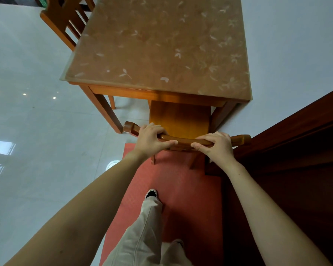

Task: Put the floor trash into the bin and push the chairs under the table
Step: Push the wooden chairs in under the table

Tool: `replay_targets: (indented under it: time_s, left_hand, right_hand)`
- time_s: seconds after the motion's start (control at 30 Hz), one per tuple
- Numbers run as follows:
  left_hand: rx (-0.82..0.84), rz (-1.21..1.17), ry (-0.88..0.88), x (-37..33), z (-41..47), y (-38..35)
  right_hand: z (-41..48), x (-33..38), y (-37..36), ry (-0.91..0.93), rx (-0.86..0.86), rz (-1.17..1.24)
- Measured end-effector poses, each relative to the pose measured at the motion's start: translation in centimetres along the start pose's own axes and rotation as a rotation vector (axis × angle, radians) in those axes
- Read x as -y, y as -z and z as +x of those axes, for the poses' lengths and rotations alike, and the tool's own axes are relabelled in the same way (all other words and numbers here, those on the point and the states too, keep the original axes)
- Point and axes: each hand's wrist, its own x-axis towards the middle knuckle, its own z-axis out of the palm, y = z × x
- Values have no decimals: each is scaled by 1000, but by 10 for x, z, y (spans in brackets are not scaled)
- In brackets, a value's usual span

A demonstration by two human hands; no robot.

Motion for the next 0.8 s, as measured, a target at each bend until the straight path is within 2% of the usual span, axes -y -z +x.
replay_targets:
  time_s: [0.8]
  left_hand:
    - [33,-7,-16,14,51,11]
  right_hand:
    - [47,-5,-7,-34,7,-15]
